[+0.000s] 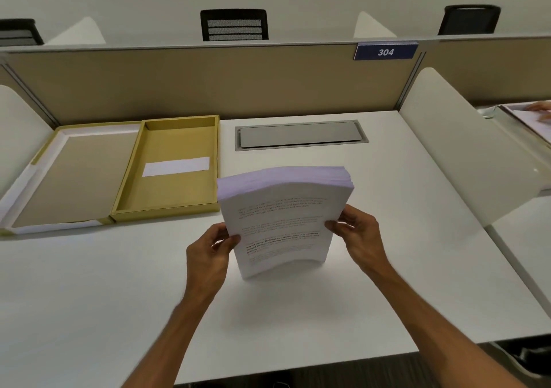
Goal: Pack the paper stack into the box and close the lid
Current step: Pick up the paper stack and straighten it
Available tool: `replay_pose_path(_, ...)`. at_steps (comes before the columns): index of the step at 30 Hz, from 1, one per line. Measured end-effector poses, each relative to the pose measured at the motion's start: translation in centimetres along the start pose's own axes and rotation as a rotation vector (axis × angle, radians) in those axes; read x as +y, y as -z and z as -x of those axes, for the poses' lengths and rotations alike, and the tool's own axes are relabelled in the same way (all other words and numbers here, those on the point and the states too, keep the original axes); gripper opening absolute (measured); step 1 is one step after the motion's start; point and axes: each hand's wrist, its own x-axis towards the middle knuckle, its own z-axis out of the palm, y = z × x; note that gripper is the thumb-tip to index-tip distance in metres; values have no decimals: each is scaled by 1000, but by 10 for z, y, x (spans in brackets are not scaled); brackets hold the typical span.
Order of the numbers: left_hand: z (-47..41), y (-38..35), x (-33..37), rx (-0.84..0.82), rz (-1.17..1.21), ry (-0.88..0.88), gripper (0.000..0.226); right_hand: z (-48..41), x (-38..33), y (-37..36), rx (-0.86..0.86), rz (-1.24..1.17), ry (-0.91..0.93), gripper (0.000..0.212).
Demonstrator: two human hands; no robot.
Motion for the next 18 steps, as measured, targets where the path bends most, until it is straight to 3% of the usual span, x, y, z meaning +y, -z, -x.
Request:
replay_pose_path(6, -19, 25, 9, -41, -23, -59, 21, -16, -8, -17, -42, 34, -19, 28)
replay_pose_path(12, -48, 65, -3, -110, 123, 94, 35, -33, -17, -59, -102, -48, -103, 31)
replay_pose_path(18, -91, 111, -14, -96, 184, 227, 26, -62, -26, -125, -110, -65, -220, 32)
